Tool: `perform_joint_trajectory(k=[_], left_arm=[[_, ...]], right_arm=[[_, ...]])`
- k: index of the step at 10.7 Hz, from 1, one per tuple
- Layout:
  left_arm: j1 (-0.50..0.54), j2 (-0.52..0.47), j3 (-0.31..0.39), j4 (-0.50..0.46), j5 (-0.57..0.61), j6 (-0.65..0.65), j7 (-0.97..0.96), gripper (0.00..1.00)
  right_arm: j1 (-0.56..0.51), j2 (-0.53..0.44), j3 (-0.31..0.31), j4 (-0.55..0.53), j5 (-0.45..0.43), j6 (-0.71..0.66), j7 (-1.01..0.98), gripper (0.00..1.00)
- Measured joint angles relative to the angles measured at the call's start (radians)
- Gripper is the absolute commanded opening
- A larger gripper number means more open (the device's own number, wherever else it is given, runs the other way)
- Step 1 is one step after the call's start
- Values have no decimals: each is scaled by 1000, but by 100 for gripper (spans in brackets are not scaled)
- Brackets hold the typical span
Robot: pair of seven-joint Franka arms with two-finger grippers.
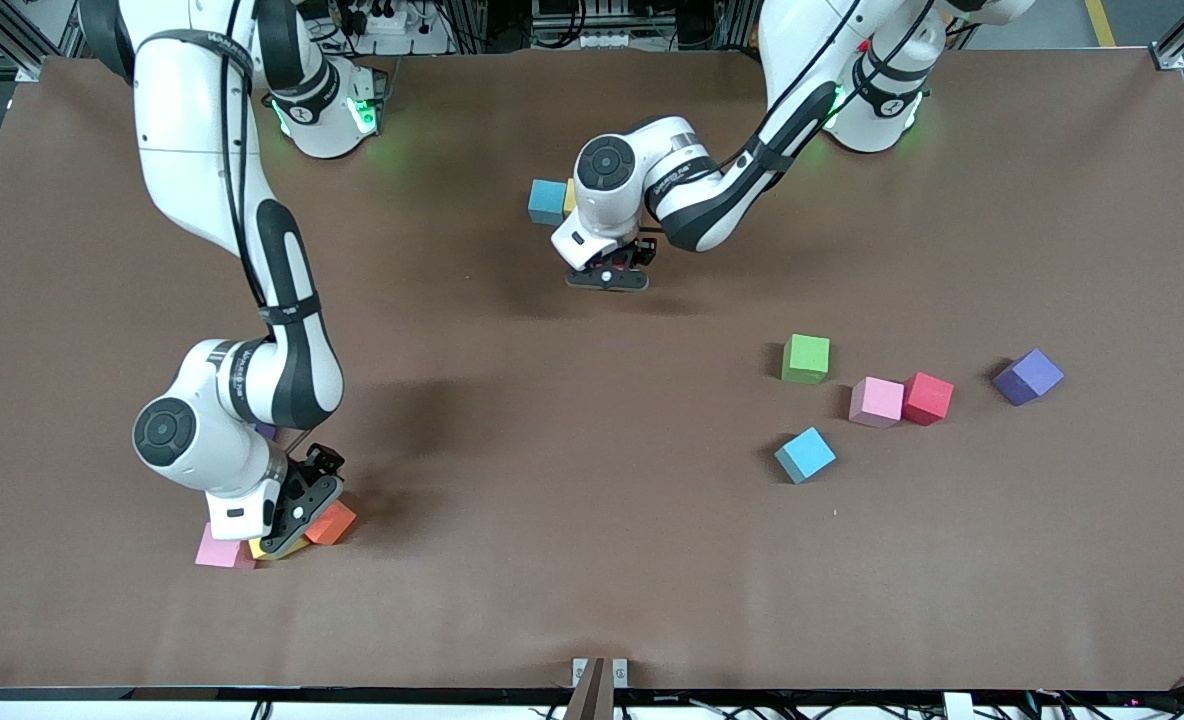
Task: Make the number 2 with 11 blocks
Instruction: 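Lower the red cube into the row while the right gripper grasps the orange cube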
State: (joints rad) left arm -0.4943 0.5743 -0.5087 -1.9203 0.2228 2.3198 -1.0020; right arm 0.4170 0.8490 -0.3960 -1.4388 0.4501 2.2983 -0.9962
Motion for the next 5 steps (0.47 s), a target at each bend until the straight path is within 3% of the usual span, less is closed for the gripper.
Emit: perform_joint_trajectory(k=[5], left_arm=[[0, 0, -5, -1, 0, 0, -4, 28]], right_arm=[[-44, 24, 41, 36, 22, 7, -4, 100]])
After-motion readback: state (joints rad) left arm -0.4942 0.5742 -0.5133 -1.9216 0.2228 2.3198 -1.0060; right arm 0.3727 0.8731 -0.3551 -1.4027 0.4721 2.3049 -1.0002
